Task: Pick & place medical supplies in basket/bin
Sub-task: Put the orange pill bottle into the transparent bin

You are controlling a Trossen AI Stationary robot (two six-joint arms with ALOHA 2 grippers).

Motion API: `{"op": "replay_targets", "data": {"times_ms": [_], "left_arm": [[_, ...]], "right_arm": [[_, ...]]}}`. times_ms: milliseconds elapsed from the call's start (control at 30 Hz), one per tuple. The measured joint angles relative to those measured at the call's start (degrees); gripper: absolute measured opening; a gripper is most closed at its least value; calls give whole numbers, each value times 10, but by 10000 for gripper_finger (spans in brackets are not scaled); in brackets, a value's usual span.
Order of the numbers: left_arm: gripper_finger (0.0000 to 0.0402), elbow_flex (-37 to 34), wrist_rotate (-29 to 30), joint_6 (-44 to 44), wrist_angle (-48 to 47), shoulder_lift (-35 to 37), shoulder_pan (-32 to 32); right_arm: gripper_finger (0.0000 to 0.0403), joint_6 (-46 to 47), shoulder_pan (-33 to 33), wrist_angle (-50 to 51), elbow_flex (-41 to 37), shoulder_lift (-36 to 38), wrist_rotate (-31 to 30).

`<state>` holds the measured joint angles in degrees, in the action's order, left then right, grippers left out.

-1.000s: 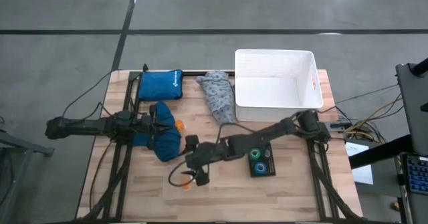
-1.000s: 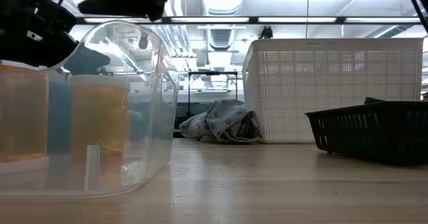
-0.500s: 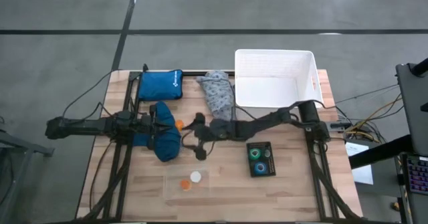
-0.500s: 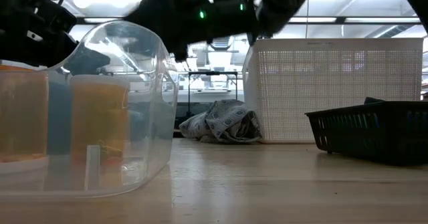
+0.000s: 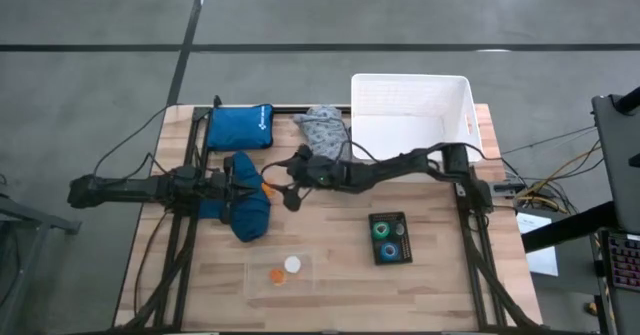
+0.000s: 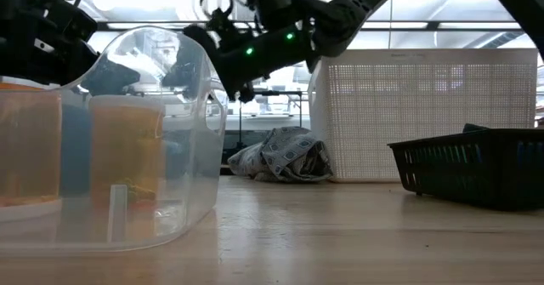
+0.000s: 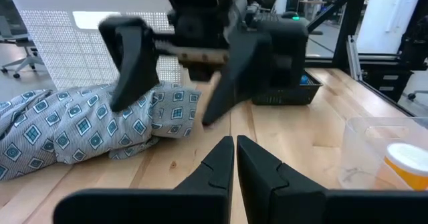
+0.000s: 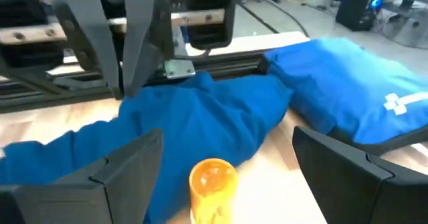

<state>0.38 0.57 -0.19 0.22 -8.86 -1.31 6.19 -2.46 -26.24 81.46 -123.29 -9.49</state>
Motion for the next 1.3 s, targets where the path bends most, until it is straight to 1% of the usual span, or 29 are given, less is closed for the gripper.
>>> {"op": "replay_targets", "data": {"times_ms": [133,267,400,500,600,967,1133,1300], "left_arm": [[26,0,0,0,0,1,0],[26,0,0,0,0,0,0],[26,0,0,0,0,0,0],[26,0,0,0,0,0,0],[26,0,0,0,0,0,0],[26,0,0,2,0,0,0],[26,0,0,2,0,-1,0],[26,0,0,2,0,-3,0]], "right_arm": [[327,16,7,0,45,-49,-26],[327,9,7,4,88,-92,-41],[327,11,6,12,102,-107,-44],[327,-3,7,19,103,-107,-72],[327,-11,6,27,103,-107,-80],[327,-4,6,-7,106,-147,-70],[327,-5,6,0,120,-154,-68],[327,-6,7,8,130,-155,-54]]}}
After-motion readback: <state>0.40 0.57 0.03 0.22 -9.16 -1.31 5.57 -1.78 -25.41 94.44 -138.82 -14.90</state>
